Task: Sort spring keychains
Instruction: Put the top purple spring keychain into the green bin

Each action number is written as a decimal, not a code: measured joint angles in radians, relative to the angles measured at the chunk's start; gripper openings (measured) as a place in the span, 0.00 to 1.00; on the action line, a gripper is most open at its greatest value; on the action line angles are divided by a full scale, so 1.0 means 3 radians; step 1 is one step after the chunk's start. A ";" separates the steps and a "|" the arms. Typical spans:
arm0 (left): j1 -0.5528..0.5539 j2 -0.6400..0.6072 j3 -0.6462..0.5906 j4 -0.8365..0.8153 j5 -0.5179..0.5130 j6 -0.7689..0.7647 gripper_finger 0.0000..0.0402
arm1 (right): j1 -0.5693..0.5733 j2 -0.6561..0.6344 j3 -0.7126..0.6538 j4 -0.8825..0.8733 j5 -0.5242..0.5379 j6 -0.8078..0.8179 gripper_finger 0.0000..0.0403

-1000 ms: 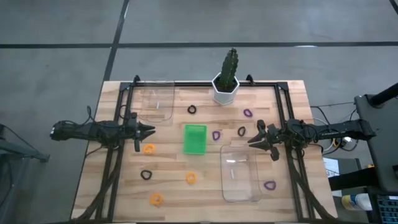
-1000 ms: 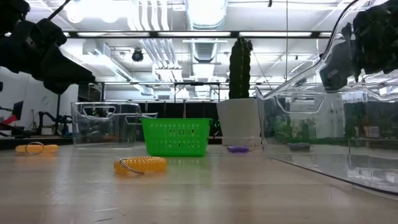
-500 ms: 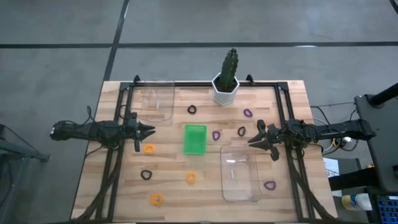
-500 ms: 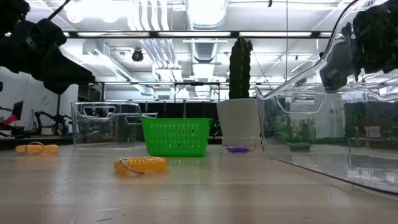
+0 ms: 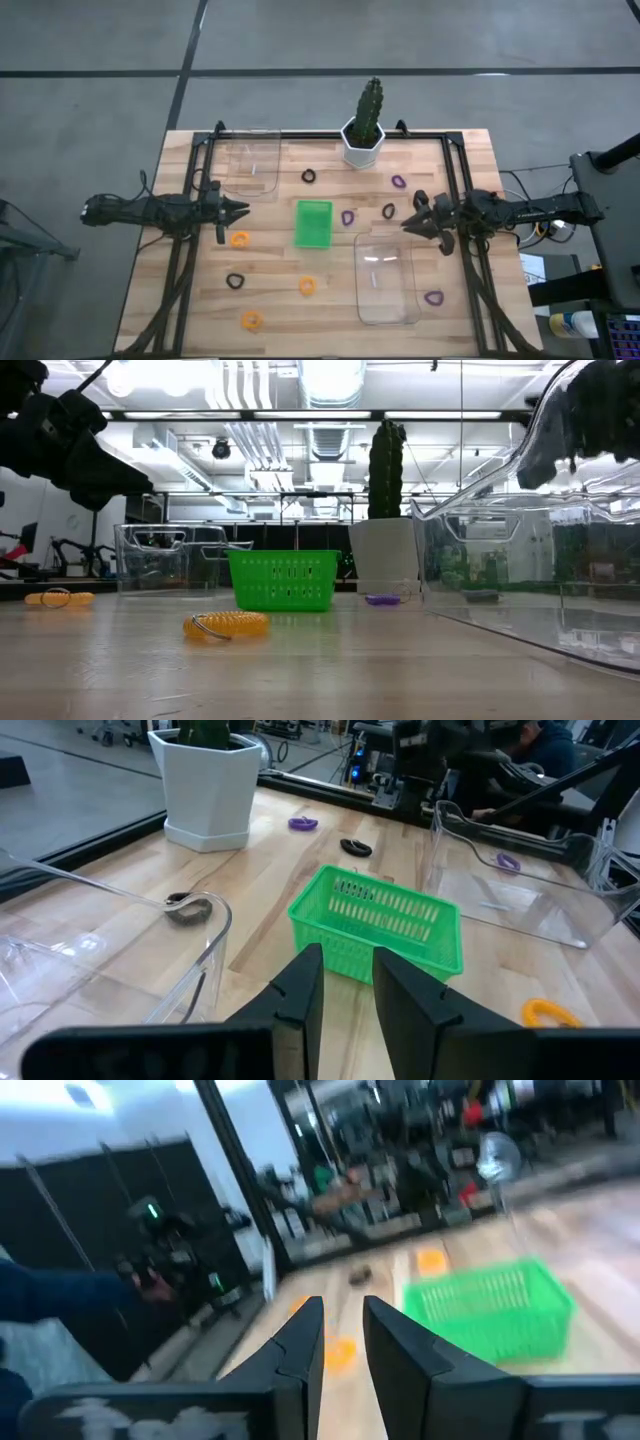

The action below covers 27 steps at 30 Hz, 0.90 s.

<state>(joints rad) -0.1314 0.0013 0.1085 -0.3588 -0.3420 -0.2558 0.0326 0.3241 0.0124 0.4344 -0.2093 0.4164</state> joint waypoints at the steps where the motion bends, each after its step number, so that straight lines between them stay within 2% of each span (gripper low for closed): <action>1: -0.0001 0.0001 0.0000 0.0000 0.0001 0.0022 0.21 | 0.0000 0.0000 0.0000 0.0150 0.0003 -0.0001 0.17; 5: -0.0001 0.0000 0.0000 0.0000 0.0000 0.0046 0.21 | 0.0000 -0.0004 0.0022 0.0647 0.0253 0.0048 0.16; 10: -0.0001 0.0000 0.0000 0.0002 0.0001 0.0051 0.21 | 0.0000 0.0039 0.0359 0.0356 0.0488 -0.0242 0.15; 14: 0.0000 0.0001 0.0000 0.0050 0.0001 0.0049 0.21 | 0.0000 0.0175 0.0897 -0.0484 0.0738 -0.0384 0.15; 22: 0.0000 0.0000 -0.0023 0.0365 0.0001 -0.0005 0.21 | 0.0000 0.0723 0.2166 -0.2805 0.1522 -0.0278 0.15; 27: 0.0000 0.0000 -0.0022 0.0382 0.0003 -0.0321 0.21 | -0.0004 0.1119 0.2716 -0.3701 0.1983 -0.0054 0.15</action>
<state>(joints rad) -0.1314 0.0013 0.1020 -0.2442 -0.3410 -0.3521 0.0315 0.6597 0.8271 -0.6758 0.3855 0.4002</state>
